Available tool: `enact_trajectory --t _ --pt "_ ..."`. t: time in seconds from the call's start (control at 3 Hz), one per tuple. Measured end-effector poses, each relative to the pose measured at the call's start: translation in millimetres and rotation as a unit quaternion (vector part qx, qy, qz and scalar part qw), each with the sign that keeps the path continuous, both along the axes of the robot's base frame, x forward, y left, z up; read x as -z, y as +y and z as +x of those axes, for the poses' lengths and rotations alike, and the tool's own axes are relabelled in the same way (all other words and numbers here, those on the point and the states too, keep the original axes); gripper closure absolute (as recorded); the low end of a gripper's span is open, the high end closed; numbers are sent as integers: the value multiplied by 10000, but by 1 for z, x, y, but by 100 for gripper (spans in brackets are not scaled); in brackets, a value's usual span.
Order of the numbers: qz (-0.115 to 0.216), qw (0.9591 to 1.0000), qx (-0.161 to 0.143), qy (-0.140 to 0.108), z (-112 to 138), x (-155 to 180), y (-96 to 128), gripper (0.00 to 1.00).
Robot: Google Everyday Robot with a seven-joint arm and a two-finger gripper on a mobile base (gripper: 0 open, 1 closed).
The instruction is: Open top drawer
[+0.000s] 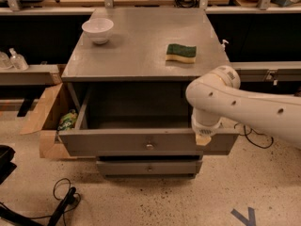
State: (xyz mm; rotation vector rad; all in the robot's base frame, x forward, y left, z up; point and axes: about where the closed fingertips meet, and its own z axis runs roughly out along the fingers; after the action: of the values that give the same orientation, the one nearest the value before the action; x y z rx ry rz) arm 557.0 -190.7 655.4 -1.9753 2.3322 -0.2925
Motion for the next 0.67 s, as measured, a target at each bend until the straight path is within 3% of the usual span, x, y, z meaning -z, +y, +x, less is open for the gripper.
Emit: enact_trajectory --t 0.67 --pt "-22 9995 320 -69 -29 1 -2 100"
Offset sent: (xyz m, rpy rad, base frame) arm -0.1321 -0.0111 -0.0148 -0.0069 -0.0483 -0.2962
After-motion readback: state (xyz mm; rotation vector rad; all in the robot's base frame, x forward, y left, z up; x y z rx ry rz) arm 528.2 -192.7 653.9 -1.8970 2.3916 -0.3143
